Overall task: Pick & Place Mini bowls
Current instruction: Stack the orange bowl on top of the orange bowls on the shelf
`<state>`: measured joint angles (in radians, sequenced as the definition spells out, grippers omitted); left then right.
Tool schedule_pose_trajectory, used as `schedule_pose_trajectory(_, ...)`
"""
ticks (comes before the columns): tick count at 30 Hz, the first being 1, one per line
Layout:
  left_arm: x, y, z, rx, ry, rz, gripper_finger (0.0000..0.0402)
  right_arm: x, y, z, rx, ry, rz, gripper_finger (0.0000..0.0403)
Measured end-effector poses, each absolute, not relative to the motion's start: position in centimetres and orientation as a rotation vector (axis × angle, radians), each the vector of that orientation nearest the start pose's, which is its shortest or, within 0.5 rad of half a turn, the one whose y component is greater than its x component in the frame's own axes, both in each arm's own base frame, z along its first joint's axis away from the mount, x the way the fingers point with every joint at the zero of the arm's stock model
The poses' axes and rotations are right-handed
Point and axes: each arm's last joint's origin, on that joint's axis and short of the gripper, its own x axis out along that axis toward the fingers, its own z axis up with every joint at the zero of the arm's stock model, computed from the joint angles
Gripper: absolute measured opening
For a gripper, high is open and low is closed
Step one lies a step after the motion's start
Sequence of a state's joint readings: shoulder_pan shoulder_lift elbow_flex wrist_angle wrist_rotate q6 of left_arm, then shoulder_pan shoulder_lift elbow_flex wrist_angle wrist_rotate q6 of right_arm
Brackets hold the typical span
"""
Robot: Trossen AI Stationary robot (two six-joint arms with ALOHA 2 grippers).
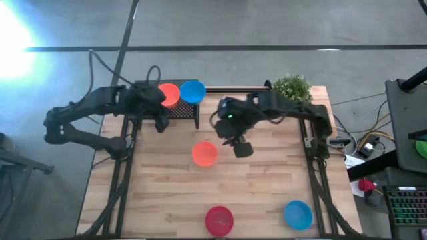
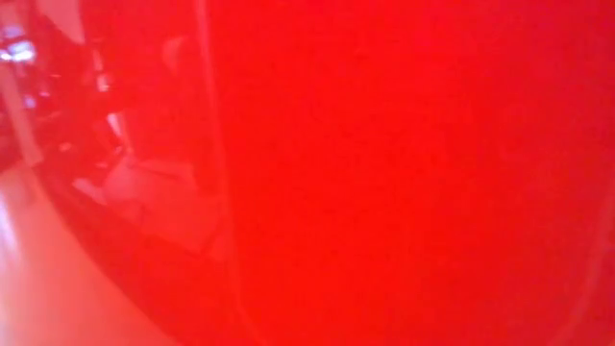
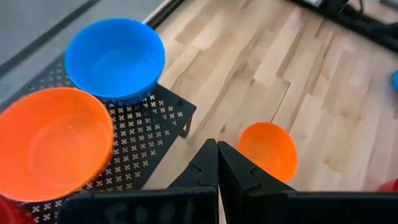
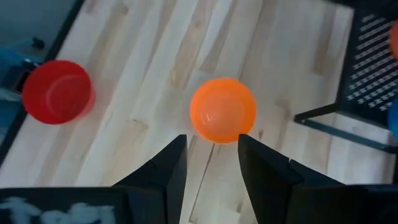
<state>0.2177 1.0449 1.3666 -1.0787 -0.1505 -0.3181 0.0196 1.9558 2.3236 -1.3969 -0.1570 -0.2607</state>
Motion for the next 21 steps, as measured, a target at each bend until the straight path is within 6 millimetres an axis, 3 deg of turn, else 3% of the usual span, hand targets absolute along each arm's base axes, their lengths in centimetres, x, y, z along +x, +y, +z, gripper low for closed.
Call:
schedule_pose_trajectory(9, 21.0, 3.4, 37.4, -0.404, 0.839, 0.461, 0.0, 32.2, 1.0, 44.7, -0.175, 0.906, 0.28, 0.0131)
schedule_pose_trajectory(21, 26.1, 1.7, 33.2, -0.596, 1.01, 0.507, 0.0, 24.8, 0.9, 46.7, -0.162, 0.805, 0.259, 0.0132)
